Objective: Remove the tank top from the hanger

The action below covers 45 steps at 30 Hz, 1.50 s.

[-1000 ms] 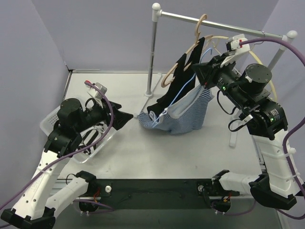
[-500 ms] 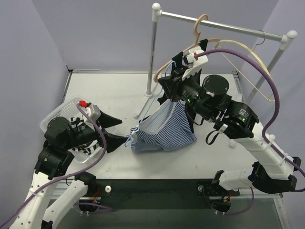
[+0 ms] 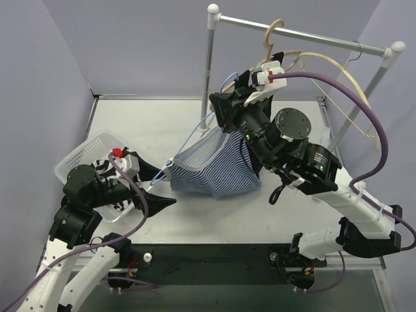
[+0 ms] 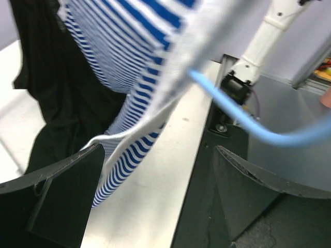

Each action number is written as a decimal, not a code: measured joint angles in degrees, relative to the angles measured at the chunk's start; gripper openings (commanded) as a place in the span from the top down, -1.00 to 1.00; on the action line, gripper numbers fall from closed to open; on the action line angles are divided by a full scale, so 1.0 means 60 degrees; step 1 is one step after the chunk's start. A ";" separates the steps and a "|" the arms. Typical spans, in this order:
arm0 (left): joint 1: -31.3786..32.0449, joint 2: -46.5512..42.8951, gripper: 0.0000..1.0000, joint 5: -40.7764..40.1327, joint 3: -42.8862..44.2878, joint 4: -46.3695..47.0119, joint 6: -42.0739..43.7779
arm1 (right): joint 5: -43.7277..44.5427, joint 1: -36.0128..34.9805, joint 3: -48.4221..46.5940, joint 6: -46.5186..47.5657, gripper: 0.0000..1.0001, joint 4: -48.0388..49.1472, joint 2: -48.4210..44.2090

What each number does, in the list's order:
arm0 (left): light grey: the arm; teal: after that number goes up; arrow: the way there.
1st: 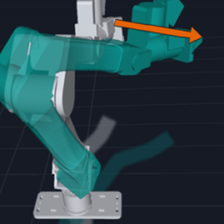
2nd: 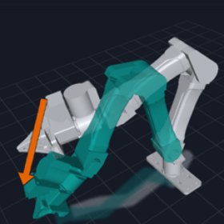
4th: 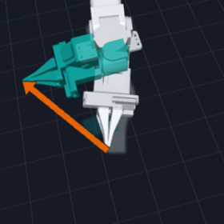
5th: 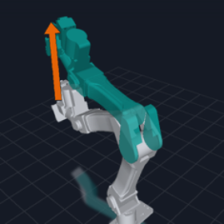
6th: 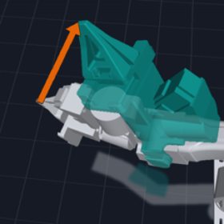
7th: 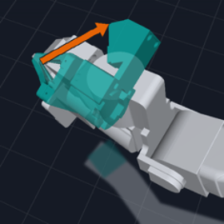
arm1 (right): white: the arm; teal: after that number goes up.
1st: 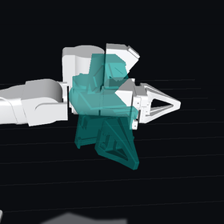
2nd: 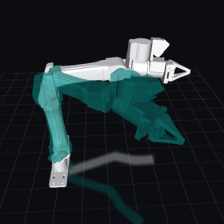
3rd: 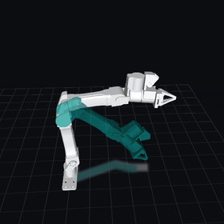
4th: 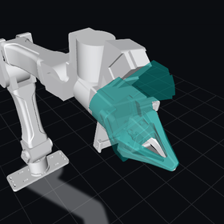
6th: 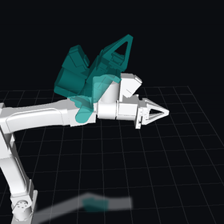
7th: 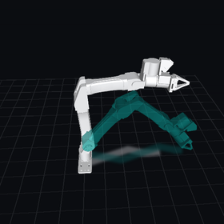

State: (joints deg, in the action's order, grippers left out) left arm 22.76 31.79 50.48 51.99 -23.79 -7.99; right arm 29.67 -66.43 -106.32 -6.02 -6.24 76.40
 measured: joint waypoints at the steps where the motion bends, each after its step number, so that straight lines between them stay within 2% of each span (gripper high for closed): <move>1: 0.0000 0.0011 -0.95 -0.0244 0.0000 0.0011 0.0069 | 0.0051 -0.0124 0.0000 0.0022 1.00 0.0087 0.0004; 7: 0.0000 0.0011 -0.94 -0.1158 0.0000 0.0142 0.0208 | 0.0186 -0.0597 0.0000 0.0055 1.00 0.0568 0.0007; 9: 0.0000 -0.0087 -0.80 -0.1435 0.0000 0.0157 0.0219 | 0.0208 -0.0656 0.0000 0.0040 1.00 0.0637 0.0007; 10: 0.0000 -0.0142 -0.58 -0.1526 -0.0004 0.0160 0.0222 | 0.0208 -0.0692 0.0000 0.0025 1.00 0.0652 0.0007; 11: 0.0000 -0.0222 -0.08 -0.1606 -0.0018 0.0193 0.0229 | 0.0208 -0.0721 0.0000 0.0007 1.00 0.0656 0.0004; 13: 0.0000 -0.0415 0.29 -0.1719 -0.0080 0.0277 0.0240 | 0.0204 -0.0834 0.0007 -0.0018 1.00 0.0692 0.0000; 14: 0.0000 -0.0488 0.57 -0.1756 -0.0109 0.0317 0.0204 | 0.0204 -0.0885 0.0022 -0.0022 1.00 0.0743 -0.0004; 16: 0.0000 -0.0678 0.90 -0.1858 -0.0160 0.0368 0.0270 | 0.0219 -0.0980 0.0215 -0.0022 1.00 0.0951 -0.0091; 17: 0.0000 -0.0776 1.00 -0.1912 -0.0171 0.0386 0.0273 | 0.0255 -0.1009 0.0291 -0.0011 1.00 0.1002 -0.0135; 23: 0.0000 -0.1366 1.00 -0.2288 -0.0186 0.0357 0.0255 | 0.0860 -0.1009 0.0973 0.0288 1.00 0.1497 -0.0568; 30: 0.0000 -0.1421 1.00 -0.2346 -0.0178 -0.0076 0.0120 | 0.2080 -0.0882 0.2204 0.1523 1.00 0.2681 -0.1107; 36: 0.0000 -0.1526 1.00 -0.2769 0.0102 -0.0528 0.0109 | 0.2623 -0.0397 0.3231 0.1741 1.00 0.2794 -0.1257; 45: 0.0000 -0.1785 1.00 -0.6131 0.0747 -0.0820 -0.0222 | 0.2739 0.0076 0.3530 0.1687 1.00 0.2692 -0.1971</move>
State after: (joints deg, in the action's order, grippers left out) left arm 22.76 21.08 13.69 56.47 -28.71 -9.32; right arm 46.11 -65.98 -85.14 4.10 9.91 64.58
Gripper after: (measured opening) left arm 0.032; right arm 0.093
